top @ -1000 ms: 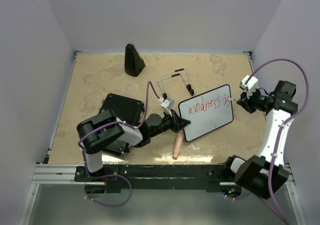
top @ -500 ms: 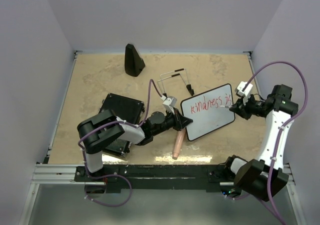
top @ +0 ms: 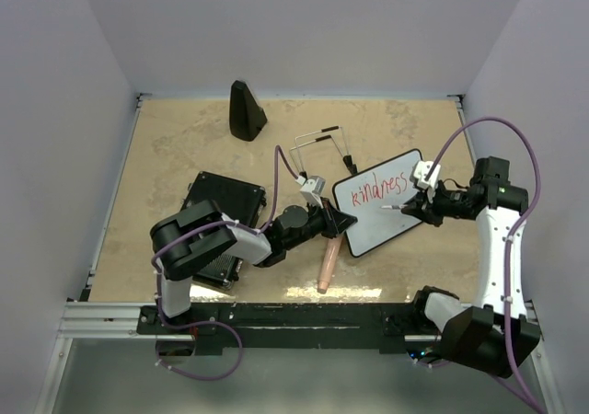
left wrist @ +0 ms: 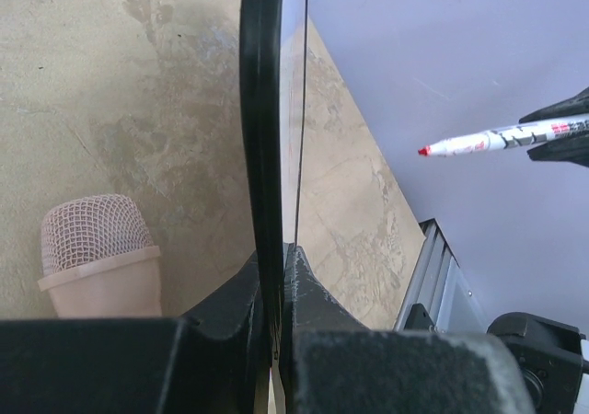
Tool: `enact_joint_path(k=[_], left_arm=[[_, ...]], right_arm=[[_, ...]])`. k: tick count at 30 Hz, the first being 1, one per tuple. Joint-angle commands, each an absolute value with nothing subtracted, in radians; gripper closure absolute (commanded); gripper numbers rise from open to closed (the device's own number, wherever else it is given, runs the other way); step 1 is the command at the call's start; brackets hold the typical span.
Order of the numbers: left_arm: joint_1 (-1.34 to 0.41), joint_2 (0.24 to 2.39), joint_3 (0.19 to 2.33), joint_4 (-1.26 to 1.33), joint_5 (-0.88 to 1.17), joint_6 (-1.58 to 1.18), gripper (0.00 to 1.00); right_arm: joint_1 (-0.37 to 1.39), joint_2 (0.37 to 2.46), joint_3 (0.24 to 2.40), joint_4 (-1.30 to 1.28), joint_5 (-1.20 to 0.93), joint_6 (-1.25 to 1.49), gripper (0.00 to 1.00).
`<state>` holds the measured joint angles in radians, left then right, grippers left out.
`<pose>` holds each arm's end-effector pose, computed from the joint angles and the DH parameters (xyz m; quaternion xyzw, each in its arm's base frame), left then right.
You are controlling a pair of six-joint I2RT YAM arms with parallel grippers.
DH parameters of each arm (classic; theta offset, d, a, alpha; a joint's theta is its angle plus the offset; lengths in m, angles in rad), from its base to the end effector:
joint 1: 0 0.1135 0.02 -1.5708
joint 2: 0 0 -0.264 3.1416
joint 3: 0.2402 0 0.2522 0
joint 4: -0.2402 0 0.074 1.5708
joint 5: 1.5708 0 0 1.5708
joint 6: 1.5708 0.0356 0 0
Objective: Write a sentence on the whiteboard
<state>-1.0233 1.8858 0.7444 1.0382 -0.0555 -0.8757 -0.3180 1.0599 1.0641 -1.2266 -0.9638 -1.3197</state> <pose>0.1929 -0.3126 0.1555 0.0362 0.7417 -0.5323 0.4064 0.1685 -0.0247 0.3162 -0.4895 0.7269 0.1996 0.4383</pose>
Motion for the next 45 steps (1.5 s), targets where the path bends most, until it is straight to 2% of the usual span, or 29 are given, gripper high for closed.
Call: enact_joint_path(k=[1,9,19,39,45], left_arm=[[-1.023,1.91,0.756,1.101,-0.132,-0.85,1.0],[-1.037,1.924,0.73,1.17,-0.15,-0.844,1.0],[-1.055,1.911,0.69,1.229,-0.181,-0.856,1.0],[-1.111,1.855,0.701,1.129,-0.284,-0.812,1.0],[-1.115,1.836,0.684,1.137,-0.288,-0.804,1.0]], right_arm=[[-0.295,1.048,1.043,-1.229,-0.988,-1.359,1.0],[-0.255,1.045,1.022,-1.189,-0.953,-1.379,1.0],[-0.241,1.071,1.028,-1.229,-0.937,-1.531,1.0],[-0.242,1.052,0.991,-1.239,-0.973,-1.638,1.0],[-0.241,1.046,0.999,-1.213,-0.977,-1.591,1.0]])
